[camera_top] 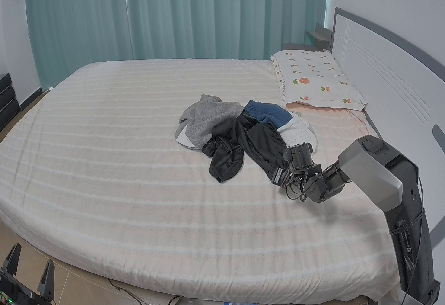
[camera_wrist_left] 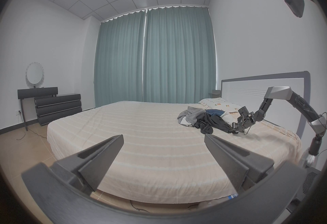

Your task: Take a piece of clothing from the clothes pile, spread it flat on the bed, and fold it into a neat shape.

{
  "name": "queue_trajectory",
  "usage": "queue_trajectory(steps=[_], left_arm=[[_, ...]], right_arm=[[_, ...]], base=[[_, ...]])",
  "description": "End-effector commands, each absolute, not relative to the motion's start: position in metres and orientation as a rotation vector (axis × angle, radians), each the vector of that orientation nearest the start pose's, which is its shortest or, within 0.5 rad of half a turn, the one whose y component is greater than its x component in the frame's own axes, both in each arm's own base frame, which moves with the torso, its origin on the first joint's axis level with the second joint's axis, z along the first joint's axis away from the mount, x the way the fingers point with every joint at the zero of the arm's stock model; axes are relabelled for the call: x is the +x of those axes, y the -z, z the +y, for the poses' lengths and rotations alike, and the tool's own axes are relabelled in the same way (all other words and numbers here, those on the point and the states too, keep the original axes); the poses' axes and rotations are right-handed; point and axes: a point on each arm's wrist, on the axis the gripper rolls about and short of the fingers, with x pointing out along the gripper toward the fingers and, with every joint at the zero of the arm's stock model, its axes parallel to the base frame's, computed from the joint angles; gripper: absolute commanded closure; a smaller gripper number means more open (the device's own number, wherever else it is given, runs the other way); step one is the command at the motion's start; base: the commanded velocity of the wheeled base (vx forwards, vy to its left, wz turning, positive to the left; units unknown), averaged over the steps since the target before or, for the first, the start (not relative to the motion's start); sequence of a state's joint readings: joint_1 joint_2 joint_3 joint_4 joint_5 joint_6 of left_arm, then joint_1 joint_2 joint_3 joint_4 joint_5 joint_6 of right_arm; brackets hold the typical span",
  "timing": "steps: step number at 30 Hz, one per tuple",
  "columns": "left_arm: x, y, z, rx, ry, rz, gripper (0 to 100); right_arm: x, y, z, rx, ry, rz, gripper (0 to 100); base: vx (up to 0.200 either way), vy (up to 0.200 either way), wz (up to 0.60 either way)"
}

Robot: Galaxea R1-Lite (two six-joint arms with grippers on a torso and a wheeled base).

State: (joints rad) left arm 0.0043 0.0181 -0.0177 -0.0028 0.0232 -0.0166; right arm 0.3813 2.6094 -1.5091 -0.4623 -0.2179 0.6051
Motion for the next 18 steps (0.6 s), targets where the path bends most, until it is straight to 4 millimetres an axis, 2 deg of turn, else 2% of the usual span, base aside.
queue_trajectory(steps=[1,5,7,10,12,18], left_arm=[[-0.023,-0.076,0.000,-0.017,-0.028,-0.003,0],[-0.023,-0.076,0.000,-0.017,-0.028,-0.003,0],[-0.023,-0.076,0.000,-0.017,-0.029,-0.003,0],[-0.023,-0.076,0.000,-0.017,-0.029,-0.003,0],[-0.023,-0.076,0.000,-0.017,-0.028,-0.003,0],[-0.023,-0.076,0.000,-0.017,-0.029,-0.003,0]], right_arm=[[0.437,-0.005,0.171,0.437,0.007,0.586,100],[0.417,-0.016,0.168,0.446,-0.030,0.559,100],[0.394,-0.032,0.169,0.472,-0.094,0.516,100],[0.379,-0.044,0.166,0.497,-0.140,0.482,100],[0.345,-0.059,0.162,0.552,-0.202,0.466,100],[0.282,-0.100,0.141,0.616,-0.351,0.405,100]], base=[[0.000,0.000,0.00],[0.000,0.000,0.00],[0.000,0.000,0.00],[0.000,0.000,0.00],[0.000,0.000,0.00],[0.000,0.000,0.00]])
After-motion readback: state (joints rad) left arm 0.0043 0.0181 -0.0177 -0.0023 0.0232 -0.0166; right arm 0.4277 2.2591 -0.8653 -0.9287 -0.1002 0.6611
